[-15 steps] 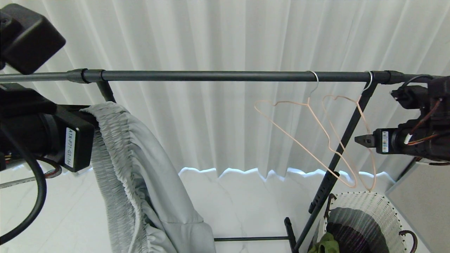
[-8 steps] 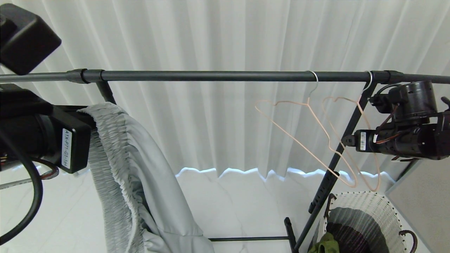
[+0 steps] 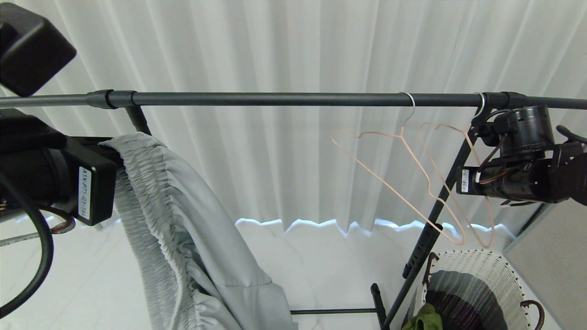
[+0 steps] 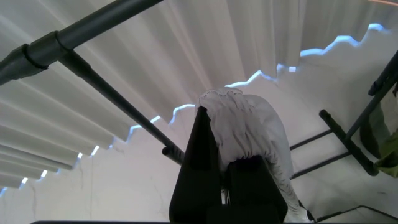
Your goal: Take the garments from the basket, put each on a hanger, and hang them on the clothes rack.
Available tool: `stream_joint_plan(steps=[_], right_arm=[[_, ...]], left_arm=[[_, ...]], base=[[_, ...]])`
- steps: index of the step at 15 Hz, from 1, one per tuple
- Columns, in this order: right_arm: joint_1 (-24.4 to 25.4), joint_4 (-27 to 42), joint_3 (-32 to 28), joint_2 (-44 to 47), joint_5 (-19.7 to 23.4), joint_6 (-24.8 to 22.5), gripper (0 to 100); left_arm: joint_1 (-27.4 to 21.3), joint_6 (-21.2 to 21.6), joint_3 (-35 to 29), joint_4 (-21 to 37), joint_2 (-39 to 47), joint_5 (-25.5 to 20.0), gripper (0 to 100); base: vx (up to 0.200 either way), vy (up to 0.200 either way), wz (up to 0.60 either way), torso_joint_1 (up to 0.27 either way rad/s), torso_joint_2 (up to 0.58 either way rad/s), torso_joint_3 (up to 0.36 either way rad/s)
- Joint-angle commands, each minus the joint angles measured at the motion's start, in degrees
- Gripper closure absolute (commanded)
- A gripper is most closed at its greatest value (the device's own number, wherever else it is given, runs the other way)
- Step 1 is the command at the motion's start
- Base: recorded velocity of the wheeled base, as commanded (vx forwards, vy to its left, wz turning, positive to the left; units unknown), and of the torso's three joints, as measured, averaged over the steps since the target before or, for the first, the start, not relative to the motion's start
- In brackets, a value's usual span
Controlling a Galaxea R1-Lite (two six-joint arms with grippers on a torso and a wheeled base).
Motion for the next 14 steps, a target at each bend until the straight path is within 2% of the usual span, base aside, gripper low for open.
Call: stream_joint_plan(steps=[1,7,14], right_arm=[[0.11,0.01,-0.18,-0.04,0.02,0.52,100],[0.11,-0.34,-0.18,-2.41,0.1,2.19,100],[0.9,-2.54,0.17,-7.77,0.45,0.7,100]], left_arm=[[0.0,-0.01,0.1,0.04,0.1,0.03,100],[0.0,-0.01,0.89,-0.05,0.01,0.03,100],[0.0,0.08,1.59,-0.05,-0.16,0.03,100]], base=[[0.0,0.0,0.0,0.0,0.0,0.0],[0.0,0.0,0.0,0.0,0.0,0.0],[0.0,0.0,0.0,0.0,0.0,0.0]])
